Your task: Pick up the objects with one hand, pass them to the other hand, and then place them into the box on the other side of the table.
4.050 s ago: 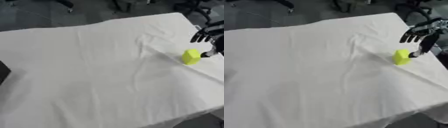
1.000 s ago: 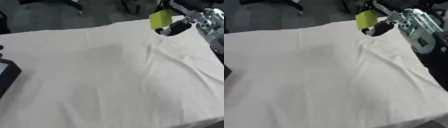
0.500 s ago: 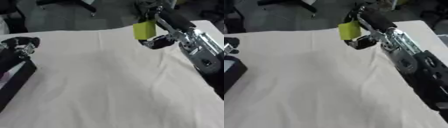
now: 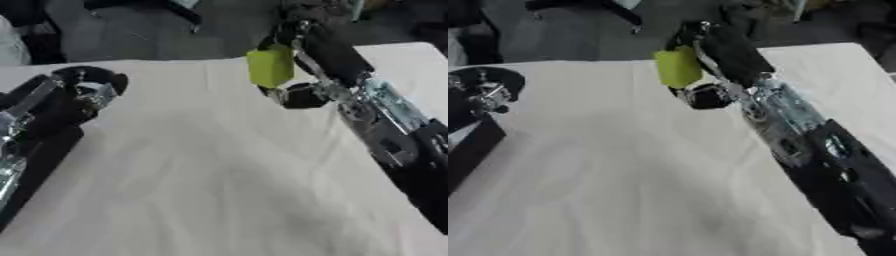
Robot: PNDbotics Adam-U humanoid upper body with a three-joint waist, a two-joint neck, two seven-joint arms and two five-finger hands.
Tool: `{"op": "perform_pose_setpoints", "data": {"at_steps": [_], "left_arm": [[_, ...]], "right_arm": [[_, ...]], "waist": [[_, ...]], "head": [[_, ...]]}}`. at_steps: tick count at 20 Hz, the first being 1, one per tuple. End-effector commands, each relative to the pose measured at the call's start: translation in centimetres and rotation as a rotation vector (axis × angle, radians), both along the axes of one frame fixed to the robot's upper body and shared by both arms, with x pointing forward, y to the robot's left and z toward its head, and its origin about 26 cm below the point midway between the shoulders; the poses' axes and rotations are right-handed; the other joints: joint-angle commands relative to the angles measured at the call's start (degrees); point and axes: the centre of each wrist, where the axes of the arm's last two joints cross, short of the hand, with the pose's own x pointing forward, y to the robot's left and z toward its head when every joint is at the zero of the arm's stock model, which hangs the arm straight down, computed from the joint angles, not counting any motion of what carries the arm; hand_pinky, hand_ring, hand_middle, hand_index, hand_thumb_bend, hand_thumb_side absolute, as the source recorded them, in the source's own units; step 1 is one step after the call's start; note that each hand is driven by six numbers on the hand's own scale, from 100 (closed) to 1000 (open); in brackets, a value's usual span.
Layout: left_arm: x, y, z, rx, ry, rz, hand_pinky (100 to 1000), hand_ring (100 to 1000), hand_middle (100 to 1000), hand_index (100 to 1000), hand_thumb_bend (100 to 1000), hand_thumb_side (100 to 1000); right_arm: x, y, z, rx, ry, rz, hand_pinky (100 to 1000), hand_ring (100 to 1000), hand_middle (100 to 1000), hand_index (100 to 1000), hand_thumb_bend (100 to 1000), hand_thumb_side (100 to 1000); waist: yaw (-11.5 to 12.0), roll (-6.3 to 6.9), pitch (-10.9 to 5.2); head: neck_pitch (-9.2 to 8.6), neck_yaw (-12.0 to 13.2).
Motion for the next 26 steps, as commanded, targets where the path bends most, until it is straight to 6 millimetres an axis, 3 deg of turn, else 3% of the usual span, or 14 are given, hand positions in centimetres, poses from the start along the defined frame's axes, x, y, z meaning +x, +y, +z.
{"op": "perform_pose_setpoints", "data": {"at_steps": [1,6,15,16,20,26], "left_arm": [[-0.3,-0.7,1.0,0.028,-0.031,-0.024,817,796,811,836,386,586],[0.2,-2.0,1.4,0.06,-0.051,-0.048,824,803,814,839,444,563],[0.5,-4.6,1.9,0.145,-0.036,-0.15,871,827,824,849,549,556],[0.5,-4.6,1.9,0.158,-0.029,-0.169,882,831,823,852,588,567],[0.1,-4.4,2.2,0.175,0.029,-0.277,907,843,833,853,574,646],[-1.1,-2.6,3.3,0.184,0.043,-0.376,985,883,860,874,630,745]], "right_arm": [[-0.4,1.2,0.6,-0.016,-0.082,0.035,641,542,479,520,223,100],[-0.6,3.2,-0.3,-0.036,-0.128,0.077,582,510,481,520,228,100],[-0.9,6.2,-1.8,-0.02,-0.187,0.076,364,491,481,521,230,100],[-0.9,6.4,-2.1,-0.021,-0.185,0.067,363,490,481,521,253,100],[-0.6,6.7,-2.7,-0.029,-0.18,0.041,363,490,480,521,228,100],[-0.5,6.7,-2.9,-0.029,-0.176,0.033,366,491,479,521,226,100]], "waist": [[0.17,0.15,-1.37],[0.38,0.23,-1.6],[0.73,0.47,-1.72],[0.78,0.48,-1.72],[0.99,0.45,-1.71],[1.38,0.41,-1.71]], "head": [[-0.02,0.31],[0.1,0.25],[0.28,0.26],[0.31,0.22],[0.41,0.09],[0.51,-0.25]]}}
